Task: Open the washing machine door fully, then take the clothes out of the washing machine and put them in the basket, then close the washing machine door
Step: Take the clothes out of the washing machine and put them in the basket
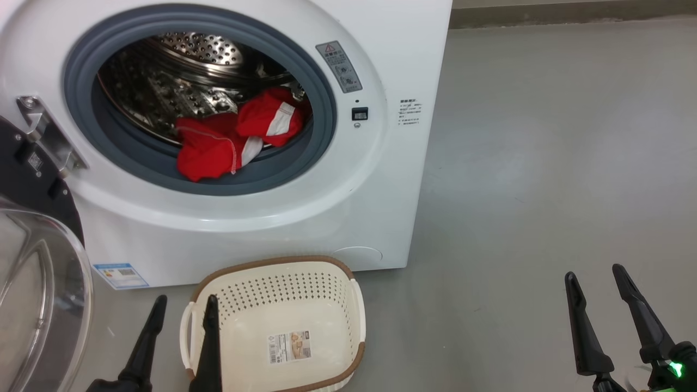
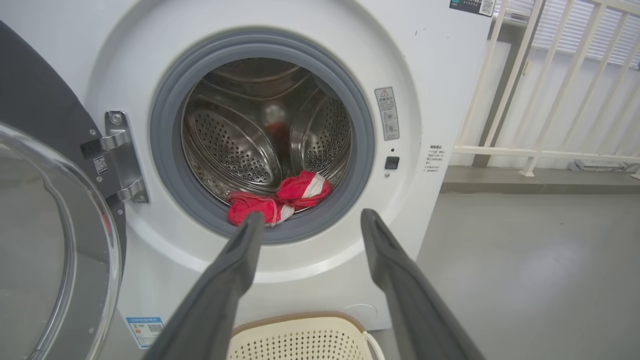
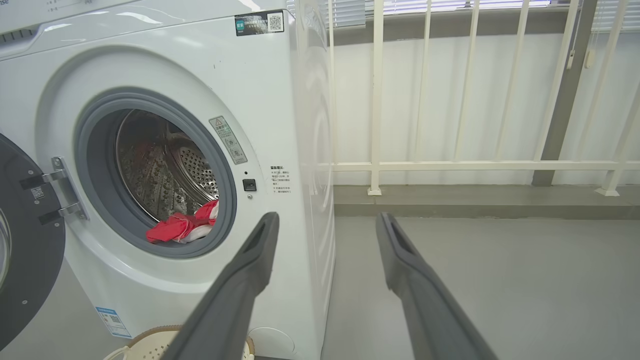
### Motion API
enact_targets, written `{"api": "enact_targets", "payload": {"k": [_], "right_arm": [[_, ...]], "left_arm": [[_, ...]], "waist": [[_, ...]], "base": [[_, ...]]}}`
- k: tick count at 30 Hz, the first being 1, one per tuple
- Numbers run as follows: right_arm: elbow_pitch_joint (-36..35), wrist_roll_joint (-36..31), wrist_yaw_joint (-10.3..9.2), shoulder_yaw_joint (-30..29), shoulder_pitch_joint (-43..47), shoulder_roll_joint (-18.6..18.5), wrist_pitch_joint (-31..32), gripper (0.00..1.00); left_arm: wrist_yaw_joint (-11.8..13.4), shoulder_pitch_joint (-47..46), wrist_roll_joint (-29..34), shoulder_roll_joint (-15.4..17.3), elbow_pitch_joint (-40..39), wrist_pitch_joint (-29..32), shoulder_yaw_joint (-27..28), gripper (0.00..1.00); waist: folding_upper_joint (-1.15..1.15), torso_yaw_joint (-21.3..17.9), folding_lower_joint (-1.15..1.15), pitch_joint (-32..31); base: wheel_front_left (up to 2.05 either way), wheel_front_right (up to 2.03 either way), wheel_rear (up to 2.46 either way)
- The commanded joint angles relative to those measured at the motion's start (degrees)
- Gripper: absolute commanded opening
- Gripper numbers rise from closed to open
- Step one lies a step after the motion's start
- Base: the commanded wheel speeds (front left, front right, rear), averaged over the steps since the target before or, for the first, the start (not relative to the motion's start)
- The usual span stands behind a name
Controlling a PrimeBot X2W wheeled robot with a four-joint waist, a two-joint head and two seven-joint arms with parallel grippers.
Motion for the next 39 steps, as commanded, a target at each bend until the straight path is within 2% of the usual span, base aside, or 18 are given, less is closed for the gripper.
{"api": "enact_targets", "payload": {"k": [1, 20, 39], "right_arm": [[-1.24, -0.23, 0.36, 1.19, -2.16, -0.98, -0.02, 1.0], [0.0, 0.28, 0.36, 2.49, -4.36, -0.98, -1.61, 1.0], [0.71, -0.56, 0.36, 4.39, -8.42, -0.98, -2.14, 1.0]], "left_arm": [[0.47, -3.04, 0.1, 0.46, -1.19, -0.59, 1.69, 1.0], [0.67, -6.63, 0.11, 1.09, -0.34, -0.8, 1.07, 1.0], [1.03, -17.59, -0.95, -0.35, 4.83, -1.15, 0.62, 1.0]], "waist": [[0.0, 0.19, 0.0, 0.23], [0.0, 2.0, 0.0, 5.24], [0.0, 2.1, 0.0, 13.4]], "base": [[0.0, 0.0, 0.0], [0.0, 0.0, 0.0], [0.0, 0.0, 0.0]]}}
